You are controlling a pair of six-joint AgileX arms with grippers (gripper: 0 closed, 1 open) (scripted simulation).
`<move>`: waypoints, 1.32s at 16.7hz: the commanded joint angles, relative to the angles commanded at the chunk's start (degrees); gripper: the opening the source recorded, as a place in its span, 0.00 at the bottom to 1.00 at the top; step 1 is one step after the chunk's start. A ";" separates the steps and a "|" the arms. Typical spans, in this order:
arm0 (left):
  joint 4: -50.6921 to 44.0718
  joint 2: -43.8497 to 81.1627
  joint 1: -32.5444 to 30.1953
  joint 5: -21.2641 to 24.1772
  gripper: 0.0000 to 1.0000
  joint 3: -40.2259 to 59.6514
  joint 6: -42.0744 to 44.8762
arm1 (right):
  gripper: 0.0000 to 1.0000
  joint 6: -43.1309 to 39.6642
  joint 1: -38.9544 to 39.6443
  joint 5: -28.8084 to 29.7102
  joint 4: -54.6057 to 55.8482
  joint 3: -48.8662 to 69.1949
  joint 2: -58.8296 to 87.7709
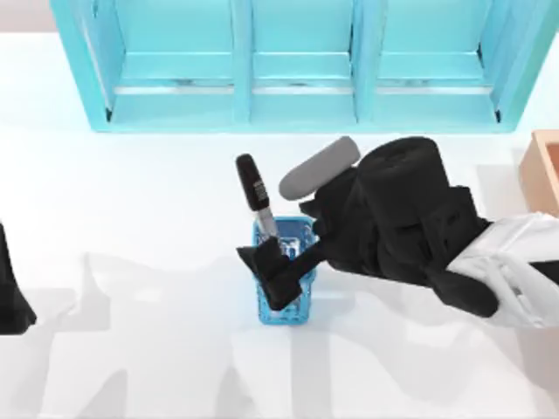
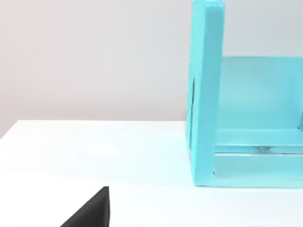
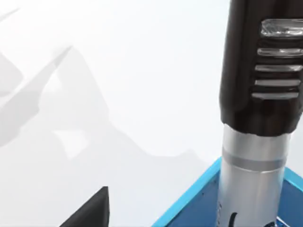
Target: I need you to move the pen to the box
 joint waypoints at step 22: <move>0.00 0.00 0.00 0.00 1.00 0.00 0.00 | 0.02 0.63 1.04 0.98 4.12 4.90 8.74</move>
